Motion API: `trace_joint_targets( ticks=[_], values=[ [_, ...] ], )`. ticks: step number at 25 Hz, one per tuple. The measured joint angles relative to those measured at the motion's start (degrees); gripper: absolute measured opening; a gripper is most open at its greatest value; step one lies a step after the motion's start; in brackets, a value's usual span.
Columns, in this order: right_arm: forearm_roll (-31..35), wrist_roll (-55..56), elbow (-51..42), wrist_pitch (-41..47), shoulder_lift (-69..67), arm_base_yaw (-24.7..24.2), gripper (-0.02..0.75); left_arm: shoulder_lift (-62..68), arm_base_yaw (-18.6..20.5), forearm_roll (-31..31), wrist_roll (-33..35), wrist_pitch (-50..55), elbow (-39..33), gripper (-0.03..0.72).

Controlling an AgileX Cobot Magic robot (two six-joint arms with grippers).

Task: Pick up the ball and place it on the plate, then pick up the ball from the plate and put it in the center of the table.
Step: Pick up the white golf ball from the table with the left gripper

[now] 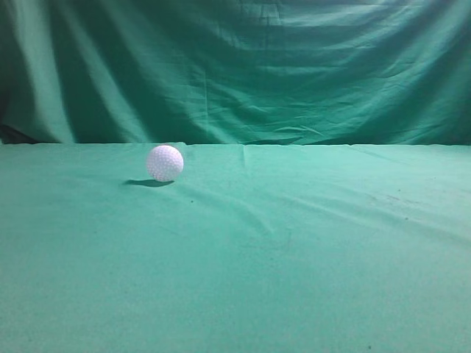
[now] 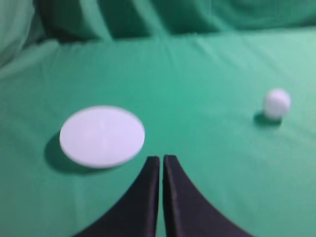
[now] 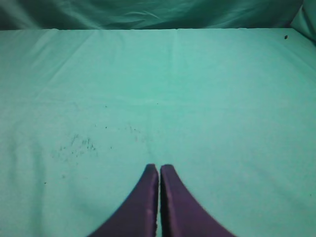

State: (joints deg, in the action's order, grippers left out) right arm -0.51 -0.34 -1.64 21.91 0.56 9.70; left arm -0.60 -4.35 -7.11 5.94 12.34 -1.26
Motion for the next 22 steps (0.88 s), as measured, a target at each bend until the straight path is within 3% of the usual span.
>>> trace_joint_targets(
  ticks=[7, 11, 16, 22],
  values=[
    [0.00, 0.00, 0.00, 0.00, 0.00, 0.00, 0.000, 0.00, 0.00, -3.17, 0.00, -9.96, 0.00, 0.000],
    [0.00, 0.00, 0.00, 0.00, 0.00, 0.00, 0.000, 0.00, 0.00, -8.99, -7.05, -17.81, 0.28, 0.000],
    [0.00, 0.00, 0.00, 0.00, 0.00, 0.00, 0.000, 2.17, 0.00, -9.94, -9.56, -5.41, 10.60, 0.000],
    [0.00, 0.00, 0.00, 0.00, 0.00, 0.00, 0.000, 16.12, 0.00, -13.06, 0.37, 7.13, 22.15, 0.000]
  ],
)
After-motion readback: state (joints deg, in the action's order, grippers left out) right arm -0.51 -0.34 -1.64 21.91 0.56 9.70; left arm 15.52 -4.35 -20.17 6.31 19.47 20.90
